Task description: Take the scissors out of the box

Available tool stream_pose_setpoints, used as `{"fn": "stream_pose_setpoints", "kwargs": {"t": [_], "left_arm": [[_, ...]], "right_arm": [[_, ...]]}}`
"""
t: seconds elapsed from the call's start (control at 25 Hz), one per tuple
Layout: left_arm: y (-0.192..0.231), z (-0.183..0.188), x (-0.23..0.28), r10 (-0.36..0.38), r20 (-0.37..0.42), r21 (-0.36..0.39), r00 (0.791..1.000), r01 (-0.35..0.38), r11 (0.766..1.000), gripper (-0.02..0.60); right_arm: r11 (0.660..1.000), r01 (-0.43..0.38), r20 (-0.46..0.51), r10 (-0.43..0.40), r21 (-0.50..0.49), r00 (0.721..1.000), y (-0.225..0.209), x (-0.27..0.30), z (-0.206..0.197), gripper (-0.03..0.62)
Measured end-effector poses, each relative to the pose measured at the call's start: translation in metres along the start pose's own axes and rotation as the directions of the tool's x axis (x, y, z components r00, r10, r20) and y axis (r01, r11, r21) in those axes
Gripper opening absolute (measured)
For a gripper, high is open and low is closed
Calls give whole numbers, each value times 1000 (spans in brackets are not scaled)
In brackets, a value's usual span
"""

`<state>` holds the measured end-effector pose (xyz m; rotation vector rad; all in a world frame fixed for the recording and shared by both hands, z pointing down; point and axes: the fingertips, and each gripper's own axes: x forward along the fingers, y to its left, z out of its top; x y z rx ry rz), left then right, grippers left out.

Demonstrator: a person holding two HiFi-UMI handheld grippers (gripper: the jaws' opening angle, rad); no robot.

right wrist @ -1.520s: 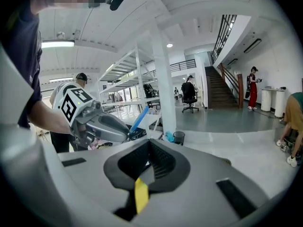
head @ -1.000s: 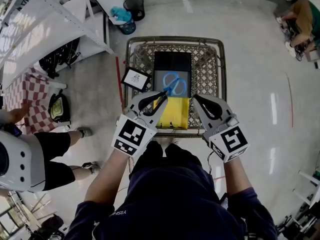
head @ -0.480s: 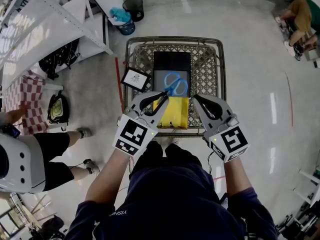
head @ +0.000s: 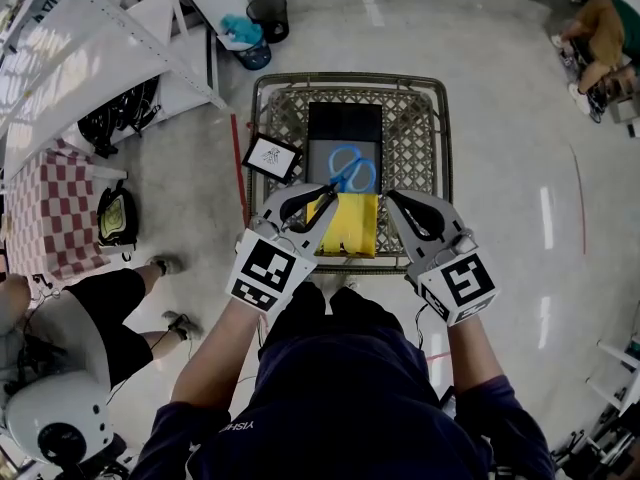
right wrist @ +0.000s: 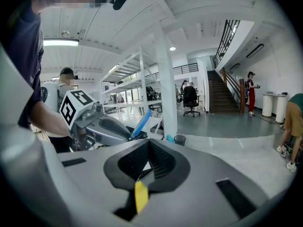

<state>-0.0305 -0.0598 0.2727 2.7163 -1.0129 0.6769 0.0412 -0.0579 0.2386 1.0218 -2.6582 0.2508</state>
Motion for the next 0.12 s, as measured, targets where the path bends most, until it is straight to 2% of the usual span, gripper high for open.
{"fn": "stream_pose_setpoints", "kwargs": {"t": [0.12], "left_arm": [[-1, 0, 0, 0, -3, -1, 1000, 0, 1000, 75]], "right_arm": [[1000, -1, -2, 1, 1, 1000, 0, -1, 0, 17]]}}
